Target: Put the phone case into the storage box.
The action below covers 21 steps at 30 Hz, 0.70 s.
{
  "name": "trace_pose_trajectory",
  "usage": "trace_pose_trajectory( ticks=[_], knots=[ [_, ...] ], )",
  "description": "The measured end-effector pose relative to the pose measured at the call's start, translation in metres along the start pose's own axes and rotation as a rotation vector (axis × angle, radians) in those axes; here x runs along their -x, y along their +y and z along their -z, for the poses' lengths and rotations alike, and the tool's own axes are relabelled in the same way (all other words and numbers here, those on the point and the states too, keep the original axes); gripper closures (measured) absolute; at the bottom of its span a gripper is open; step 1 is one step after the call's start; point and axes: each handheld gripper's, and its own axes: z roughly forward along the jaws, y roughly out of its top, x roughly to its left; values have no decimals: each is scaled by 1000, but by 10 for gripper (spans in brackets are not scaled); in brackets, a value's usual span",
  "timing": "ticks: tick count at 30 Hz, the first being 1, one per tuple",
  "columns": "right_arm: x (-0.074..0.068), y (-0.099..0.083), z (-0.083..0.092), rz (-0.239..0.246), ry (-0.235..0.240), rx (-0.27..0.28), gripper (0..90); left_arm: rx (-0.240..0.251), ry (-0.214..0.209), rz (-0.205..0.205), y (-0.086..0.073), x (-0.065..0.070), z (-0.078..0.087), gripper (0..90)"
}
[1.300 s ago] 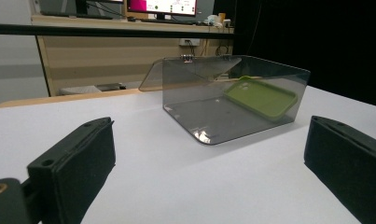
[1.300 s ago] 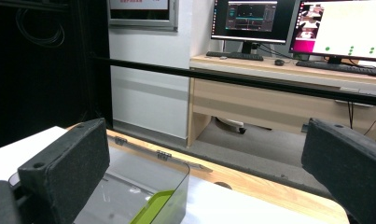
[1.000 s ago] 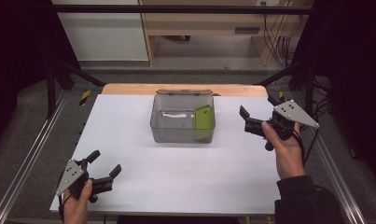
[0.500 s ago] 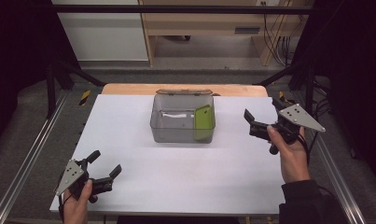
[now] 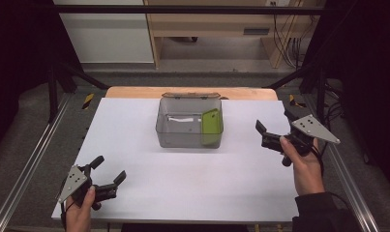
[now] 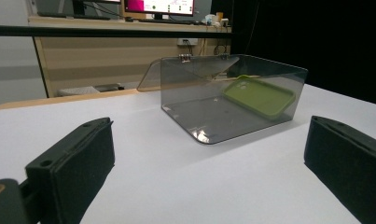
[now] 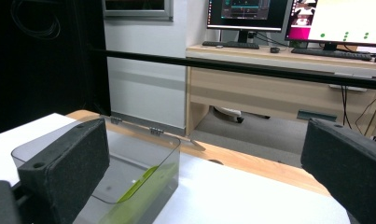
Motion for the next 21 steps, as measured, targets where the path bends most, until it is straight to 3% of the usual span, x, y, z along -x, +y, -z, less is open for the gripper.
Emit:
trace_pose_trajectory(
  ticks=[21],
  knots=[
    [2,-18,18,-5,2,-9,16,-1,-1,0,0,0,0,16]
  ],
)
